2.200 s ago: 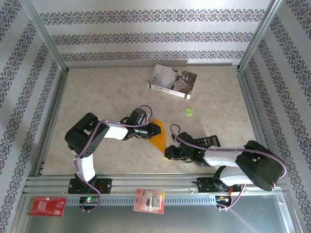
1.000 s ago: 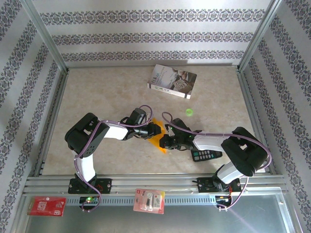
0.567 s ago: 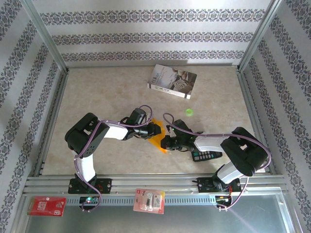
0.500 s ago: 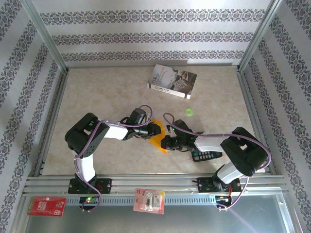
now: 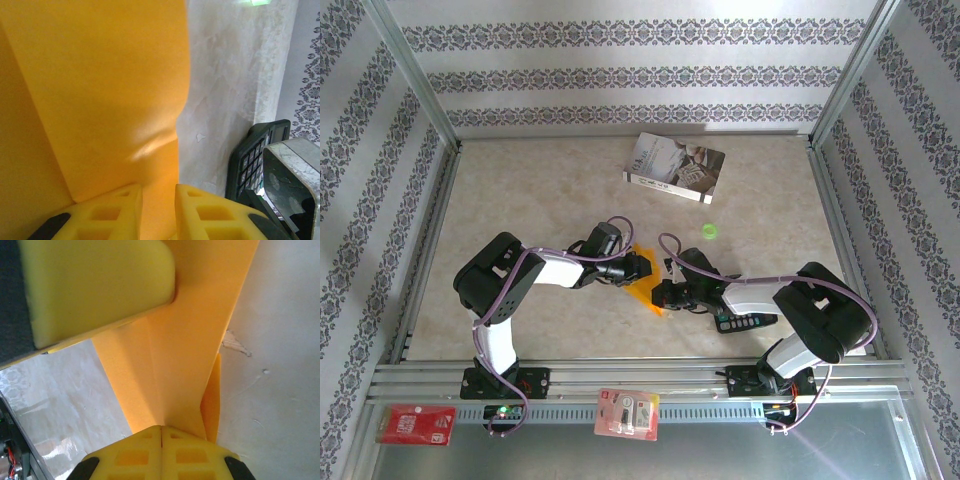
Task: Fold a paper plane with a square sheet of paper (pick it up from the middle)
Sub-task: Fourth fold the wing at the center of the table.
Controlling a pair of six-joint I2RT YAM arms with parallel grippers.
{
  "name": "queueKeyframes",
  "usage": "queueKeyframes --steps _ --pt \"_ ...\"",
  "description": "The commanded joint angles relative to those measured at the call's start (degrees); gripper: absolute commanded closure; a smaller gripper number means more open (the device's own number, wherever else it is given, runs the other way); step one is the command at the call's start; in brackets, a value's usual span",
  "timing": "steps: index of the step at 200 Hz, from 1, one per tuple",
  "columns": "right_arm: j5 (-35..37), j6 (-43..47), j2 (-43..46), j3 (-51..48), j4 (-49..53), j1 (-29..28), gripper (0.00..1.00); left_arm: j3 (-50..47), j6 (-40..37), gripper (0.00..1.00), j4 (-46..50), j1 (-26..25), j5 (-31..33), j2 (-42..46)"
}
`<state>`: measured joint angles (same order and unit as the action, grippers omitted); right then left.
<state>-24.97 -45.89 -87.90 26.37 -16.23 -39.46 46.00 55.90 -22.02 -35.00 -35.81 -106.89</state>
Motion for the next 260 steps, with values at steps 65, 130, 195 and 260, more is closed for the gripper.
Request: queueKeyframes --steps 65,130,195,260 --pt "-1.28 -0.80 -1.32 -2.19 3.31 1.04 0.97 2.84 -1.69 0.76 6.51 1.08 1.98 0.07" --pt "-1.22 -1.13 -2.74 -2.81 2.01 1.37 0.97 0.62 2.12 0.76 3.14 -0.74 -0.33 5.14" --pt "-1.40 -0.89 -3.07 -2.77 1.73 1.56 0.97 -2.11 4.97 0.76 0.40 -3.44 -0.79 5.18" --pt "-1.04 -1.13 -2.88 -3.29 1.24 1.53 0.97 -2.88 5.74 0.76 -1.56 -4.90 -0.64 2.27"
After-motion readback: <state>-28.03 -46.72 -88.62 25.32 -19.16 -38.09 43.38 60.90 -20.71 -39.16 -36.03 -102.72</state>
